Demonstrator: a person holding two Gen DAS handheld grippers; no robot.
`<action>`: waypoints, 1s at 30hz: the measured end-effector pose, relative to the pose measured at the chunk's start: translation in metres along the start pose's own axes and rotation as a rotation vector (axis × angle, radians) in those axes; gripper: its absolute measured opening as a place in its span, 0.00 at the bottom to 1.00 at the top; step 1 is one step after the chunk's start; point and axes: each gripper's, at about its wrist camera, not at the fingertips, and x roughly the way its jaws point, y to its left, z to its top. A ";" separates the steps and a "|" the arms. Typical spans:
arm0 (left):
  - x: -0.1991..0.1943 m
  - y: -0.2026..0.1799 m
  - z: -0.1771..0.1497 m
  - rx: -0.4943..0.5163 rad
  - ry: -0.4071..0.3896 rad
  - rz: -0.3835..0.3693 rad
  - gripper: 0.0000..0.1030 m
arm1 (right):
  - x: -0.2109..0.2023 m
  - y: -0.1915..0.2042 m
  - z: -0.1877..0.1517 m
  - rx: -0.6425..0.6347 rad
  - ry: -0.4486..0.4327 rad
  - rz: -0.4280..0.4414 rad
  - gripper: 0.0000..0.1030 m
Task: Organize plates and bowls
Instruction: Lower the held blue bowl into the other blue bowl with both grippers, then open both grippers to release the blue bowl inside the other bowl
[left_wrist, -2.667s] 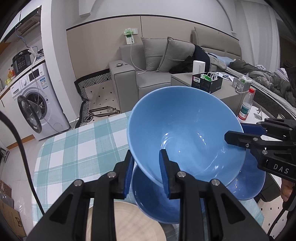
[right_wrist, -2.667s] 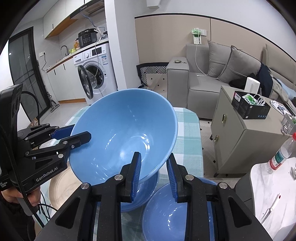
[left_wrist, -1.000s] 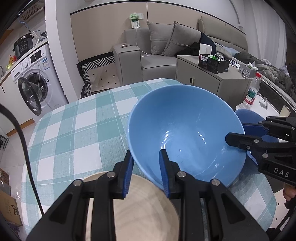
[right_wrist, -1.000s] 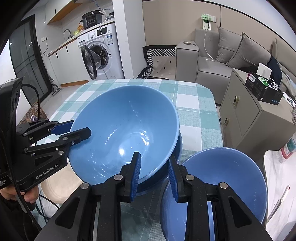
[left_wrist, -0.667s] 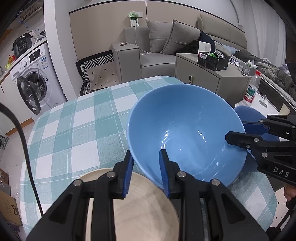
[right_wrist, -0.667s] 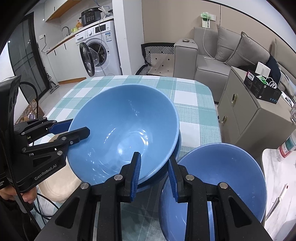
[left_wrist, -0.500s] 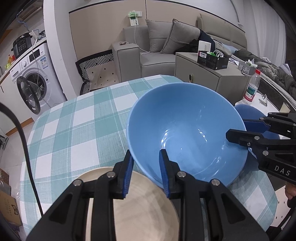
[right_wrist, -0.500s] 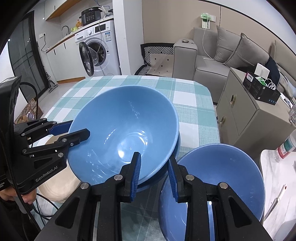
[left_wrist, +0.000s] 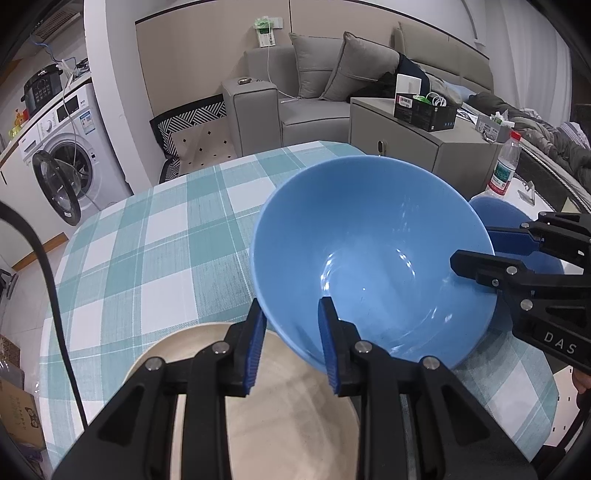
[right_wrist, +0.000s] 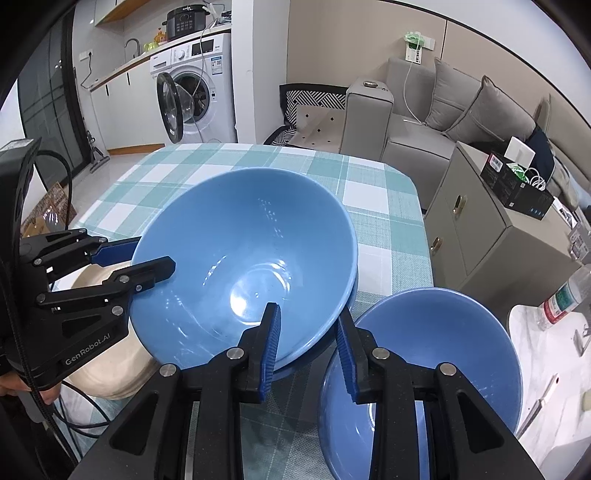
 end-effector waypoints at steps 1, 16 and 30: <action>0.001 0.000 -0.001 0.002 0.002 0.002 0.26 | 0.000 0.002 0.000 -0.008 0.000 -0.008 0.30; 0.001 -0.003 -0.003 0.022 0.015 0.012 0.29 | 0.003 0.016 -0.004 -0.070 -0.002 -0.062 0.39; 0.001 -0.009 -0.003 0.055 0.016 0.002 0.51 | 0.003 0.012 -0.005 -0.053 -0.005 -0.034 0.51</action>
